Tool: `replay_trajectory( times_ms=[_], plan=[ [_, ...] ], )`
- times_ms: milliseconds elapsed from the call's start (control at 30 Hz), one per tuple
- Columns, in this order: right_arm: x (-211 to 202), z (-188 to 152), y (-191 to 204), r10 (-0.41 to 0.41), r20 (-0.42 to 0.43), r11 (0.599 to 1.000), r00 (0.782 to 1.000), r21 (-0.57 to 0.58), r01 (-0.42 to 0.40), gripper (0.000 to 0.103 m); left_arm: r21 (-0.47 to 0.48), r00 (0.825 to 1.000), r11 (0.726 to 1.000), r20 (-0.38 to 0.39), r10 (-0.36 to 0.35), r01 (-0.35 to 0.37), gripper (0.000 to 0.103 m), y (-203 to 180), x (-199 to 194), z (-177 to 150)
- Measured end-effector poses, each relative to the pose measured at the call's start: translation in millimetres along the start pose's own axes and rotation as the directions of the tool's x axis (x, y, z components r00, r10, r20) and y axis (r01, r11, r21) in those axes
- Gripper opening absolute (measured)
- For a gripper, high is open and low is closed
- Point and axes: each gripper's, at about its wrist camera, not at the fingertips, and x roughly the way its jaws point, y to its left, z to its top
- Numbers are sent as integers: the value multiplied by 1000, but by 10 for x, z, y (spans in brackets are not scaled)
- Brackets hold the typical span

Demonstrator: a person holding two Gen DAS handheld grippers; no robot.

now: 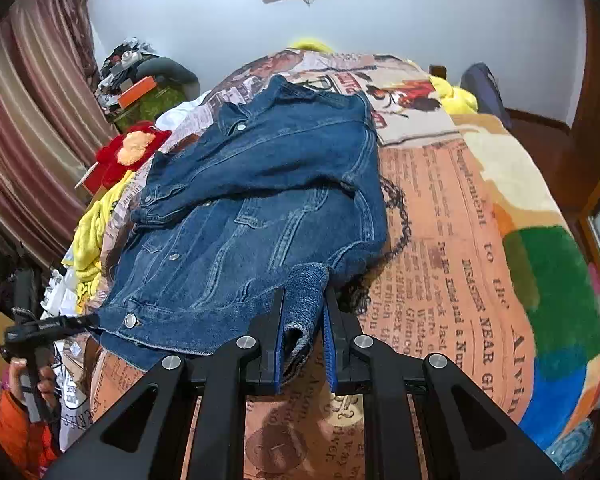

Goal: Fold large clothes

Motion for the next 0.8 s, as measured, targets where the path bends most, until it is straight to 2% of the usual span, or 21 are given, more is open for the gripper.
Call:
replay_trajectory(
  times_ms=[67,100,133,167,200,233,367,500,567,667,800],
  plan=[
    [2,-5,-17,9,-2,1000,1000,9,-9,13,-16,1000,1000,1,-17,17,55,25,56,-28],
    [-1,3,-19,13,-1,1000,1000,11,-13,13,-11,1000,1000,11,-13,13,48,22,62,-30],
    [-3,13,-14,14,1,1000,1000,10,-14,13,0,1000,1000,23,-2,2,35,14,63,-24],
    [-4,29,-2,16,5,1000,1000,6,-16,13,14,999,1000,38,17,-18,28,1,58,-9],
    [-4,44,6,17,8,1000,1000,2,-17,13,24,999,999,48,26,-27,15,-14,56,14],
    [-5,62,16,20,11,1000,1000,-1,-20,13,31,998,999,58,20,-22,11,-16,34,37],
    [-5,176,61,45,20,999,999,-18,-45,13,99,989,993,139,47,-61,9,-197,-164,188],
    [5,362,127,58,34,997,998,-53,-56,13,185,970,979,239,38,-84,8,-542,-468,446],
    [7,538,172,49,55,995,997,-84,-44,12,232,953,970,301,3,-77,8,-749,-666,612],
    [-12,841,217,32,102,992,994,-121,-19,12,303,918,947,397,-25,-106,7,-1091,-928,849],
    [8,1390,209,31,158,992,987,-122,-12,12,345,880,929,473,-49,-134,7,-1386,-1106,1290]
  ],
)
